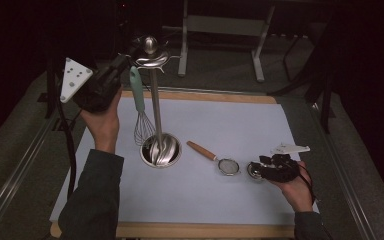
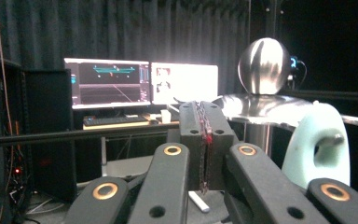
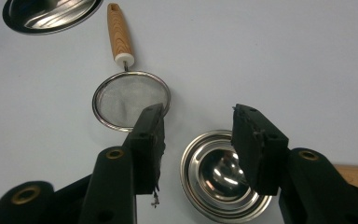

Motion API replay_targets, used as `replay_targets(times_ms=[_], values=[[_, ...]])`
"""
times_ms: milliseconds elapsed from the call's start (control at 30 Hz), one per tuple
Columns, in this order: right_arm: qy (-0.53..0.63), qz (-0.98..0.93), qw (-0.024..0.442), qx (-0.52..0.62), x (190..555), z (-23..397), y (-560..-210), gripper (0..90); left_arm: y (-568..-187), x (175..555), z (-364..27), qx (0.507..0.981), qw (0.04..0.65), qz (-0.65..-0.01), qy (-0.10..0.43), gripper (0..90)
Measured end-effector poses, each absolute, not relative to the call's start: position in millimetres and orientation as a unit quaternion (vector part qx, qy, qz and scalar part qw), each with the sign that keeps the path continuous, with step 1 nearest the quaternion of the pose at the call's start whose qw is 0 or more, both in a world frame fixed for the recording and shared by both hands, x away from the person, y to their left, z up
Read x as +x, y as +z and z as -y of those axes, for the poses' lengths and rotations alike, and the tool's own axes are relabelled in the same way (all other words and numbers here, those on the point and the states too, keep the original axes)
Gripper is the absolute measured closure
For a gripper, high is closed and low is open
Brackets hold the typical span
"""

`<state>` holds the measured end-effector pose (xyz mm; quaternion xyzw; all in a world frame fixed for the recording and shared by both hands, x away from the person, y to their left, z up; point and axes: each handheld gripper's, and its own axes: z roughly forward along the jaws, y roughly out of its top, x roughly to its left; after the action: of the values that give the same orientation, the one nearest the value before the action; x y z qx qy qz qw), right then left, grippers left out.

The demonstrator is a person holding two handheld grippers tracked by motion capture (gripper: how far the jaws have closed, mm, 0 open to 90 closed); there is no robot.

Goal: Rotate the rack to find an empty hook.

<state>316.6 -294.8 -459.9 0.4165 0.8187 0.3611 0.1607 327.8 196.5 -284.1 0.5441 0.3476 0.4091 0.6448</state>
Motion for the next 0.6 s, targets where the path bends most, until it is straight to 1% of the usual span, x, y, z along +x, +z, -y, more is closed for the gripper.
replay_targets(times_ms=[267, 467, 600], values=[[0.359, -0.818, 0.16, 0.419, 317, 296, -460, 54.0, -297, 323, -208, 0.564, 0.632, -0.353, 0.398, 87.4], [0.361, -0.816, 0.16, 0.421, 316, 299, -460, 53.9, -310, 326, -218, 0.575, 0.614, -0.376, 0.389, 87.2], [0.362, -0.816, 0.161, 0.421, 315, 300, -459, 53.9, -318, 326, -223, 0.574, 0.608, -0.388, 0.389, 87.2]])
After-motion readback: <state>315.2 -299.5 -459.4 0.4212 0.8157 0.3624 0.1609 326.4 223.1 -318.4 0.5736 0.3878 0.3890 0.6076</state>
